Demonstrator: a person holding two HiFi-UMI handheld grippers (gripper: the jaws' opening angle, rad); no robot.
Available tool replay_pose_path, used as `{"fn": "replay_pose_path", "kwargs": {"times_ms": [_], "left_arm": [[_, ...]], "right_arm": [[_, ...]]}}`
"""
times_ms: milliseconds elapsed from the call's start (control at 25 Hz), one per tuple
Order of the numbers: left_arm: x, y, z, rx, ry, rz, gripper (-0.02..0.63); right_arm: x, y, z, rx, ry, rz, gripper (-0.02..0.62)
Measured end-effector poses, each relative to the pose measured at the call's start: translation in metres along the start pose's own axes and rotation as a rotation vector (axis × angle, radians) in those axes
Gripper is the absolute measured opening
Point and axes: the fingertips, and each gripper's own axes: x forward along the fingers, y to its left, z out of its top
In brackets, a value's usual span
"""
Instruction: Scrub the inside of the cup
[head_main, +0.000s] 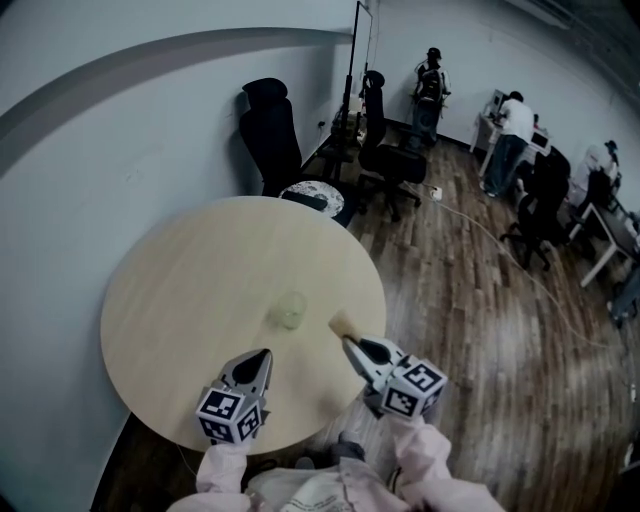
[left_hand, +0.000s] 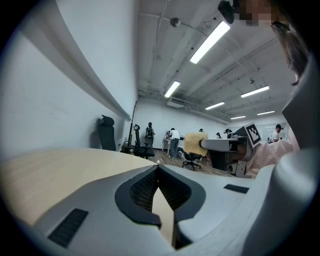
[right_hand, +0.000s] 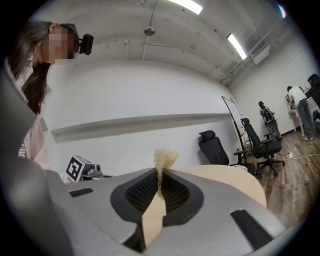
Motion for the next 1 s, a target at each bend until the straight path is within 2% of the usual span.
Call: {"fn": "replay_pose_path", "kwargs": {"times_ms": [720, 1000], "left_arm": [[0.066, 0.034, -0.008, -0.083, 0.029, 0.228, -0.003], [0.09, 0.033, -0.011, -0.105, 0.044, 0.282, -0.002]], "right_arm": [[0.081, -0.07, 0.001, 0.0, 0.143, 0.276, 0.028], [0.098, -0.085, 0.0, -0.008, 0.209, 0.394, 0.028]]}}
